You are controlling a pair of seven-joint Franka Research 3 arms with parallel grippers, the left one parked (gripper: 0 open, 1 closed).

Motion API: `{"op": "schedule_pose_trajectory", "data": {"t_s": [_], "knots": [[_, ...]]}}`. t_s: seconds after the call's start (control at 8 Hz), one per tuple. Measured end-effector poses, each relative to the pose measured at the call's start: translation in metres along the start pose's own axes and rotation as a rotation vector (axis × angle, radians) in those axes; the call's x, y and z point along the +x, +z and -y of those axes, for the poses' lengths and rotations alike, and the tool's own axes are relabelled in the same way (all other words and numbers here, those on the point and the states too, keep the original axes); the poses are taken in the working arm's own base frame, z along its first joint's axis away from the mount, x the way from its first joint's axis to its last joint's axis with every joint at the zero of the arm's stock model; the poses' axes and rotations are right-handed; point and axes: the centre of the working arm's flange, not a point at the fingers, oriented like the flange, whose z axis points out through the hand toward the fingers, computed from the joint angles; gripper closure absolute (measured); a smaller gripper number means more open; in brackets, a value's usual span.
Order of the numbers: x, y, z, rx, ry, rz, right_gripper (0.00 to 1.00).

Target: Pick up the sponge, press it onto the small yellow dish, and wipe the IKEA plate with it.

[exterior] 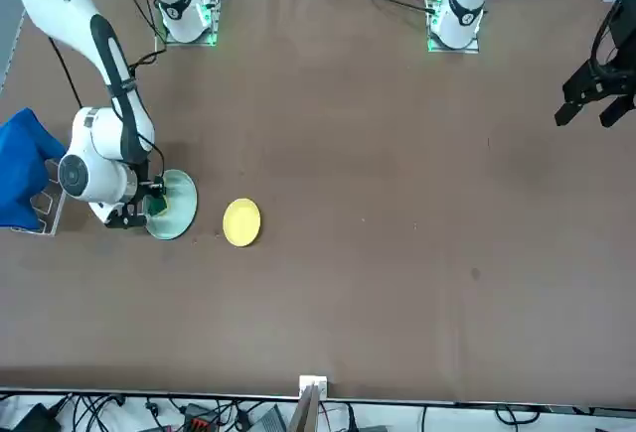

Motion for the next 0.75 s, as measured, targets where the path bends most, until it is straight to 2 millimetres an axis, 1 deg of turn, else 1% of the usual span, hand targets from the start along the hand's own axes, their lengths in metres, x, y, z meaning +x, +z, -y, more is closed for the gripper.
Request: {"op": "schedule_pose_trajectory", "data": {"t_s": [0.5,0.75], "knots": [[0.017,-0.005,0.002,-0.006,-0.024,-0.047,0.87],[0.024,-0.006,0.013,-0.008,-0.041,-0.057,0.87]]}}
